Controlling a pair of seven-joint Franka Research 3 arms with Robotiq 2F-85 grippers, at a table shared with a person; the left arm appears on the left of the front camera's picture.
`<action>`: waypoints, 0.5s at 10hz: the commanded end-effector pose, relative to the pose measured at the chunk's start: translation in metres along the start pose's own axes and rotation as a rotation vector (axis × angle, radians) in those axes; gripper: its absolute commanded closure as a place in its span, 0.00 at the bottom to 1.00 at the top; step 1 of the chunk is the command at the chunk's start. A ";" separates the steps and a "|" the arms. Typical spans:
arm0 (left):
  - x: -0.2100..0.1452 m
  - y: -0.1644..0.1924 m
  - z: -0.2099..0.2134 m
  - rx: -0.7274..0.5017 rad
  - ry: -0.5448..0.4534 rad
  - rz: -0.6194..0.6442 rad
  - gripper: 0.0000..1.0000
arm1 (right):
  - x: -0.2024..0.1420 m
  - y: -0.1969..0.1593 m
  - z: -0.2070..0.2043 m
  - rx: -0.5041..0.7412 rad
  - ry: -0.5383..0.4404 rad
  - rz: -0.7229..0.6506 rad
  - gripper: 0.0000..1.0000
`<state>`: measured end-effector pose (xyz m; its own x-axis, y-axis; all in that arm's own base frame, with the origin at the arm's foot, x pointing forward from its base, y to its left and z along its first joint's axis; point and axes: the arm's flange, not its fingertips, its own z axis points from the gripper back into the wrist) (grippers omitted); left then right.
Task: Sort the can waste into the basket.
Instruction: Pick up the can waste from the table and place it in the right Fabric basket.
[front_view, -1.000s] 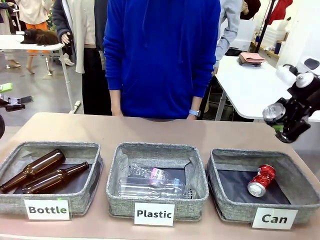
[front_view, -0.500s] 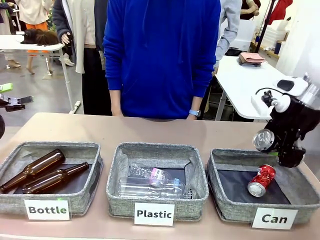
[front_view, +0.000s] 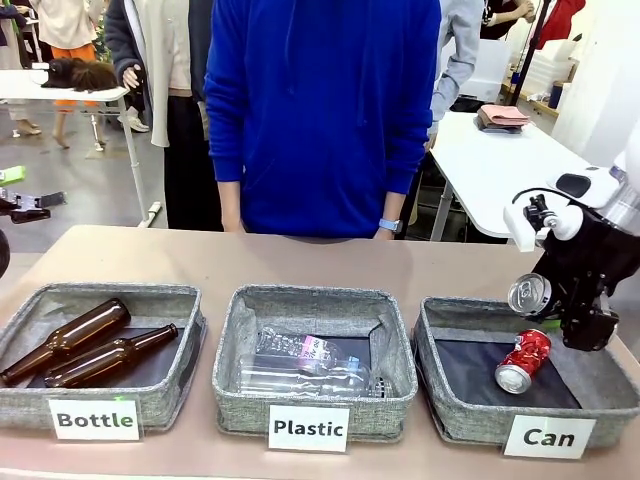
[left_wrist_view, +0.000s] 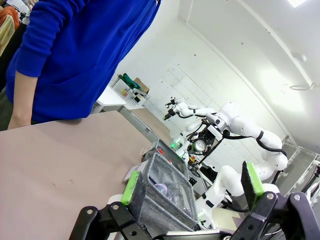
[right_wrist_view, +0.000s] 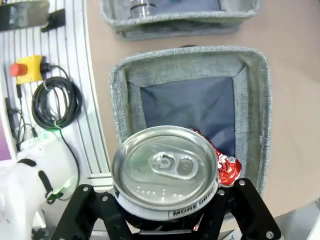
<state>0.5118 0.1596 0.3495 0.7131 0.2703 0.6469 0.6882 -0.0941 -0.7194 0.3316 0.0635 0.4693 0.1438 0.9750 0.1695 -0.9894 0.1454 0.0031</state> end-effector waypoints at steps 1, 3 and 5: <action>0.002 -0.005 0.000 0.006 0.001 0.010 0.00 | -0.001 0.000 -0.004 -0.041 0.021 -0.041 0.30; 0.002 -0.005 0.000 0.006 0.001 0.010 0.00 | -0.001 -0.010 -0.004 -0.044 0.034 -0.060 0.00; 0.002 -0.005 0.000 0.006 0.001 0.010 0.00 | 0.003 -0.017 -0.002 -0.043 0.040 -0.069 0.11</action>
<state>0.5118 0.1596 0.3495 0.7131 0.2703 0.6469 0.6882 -0.0941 -0.7194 0.3407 0.0586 0.4662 0.1858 0.9704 0.1540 -0.9817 0.1899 -0.0121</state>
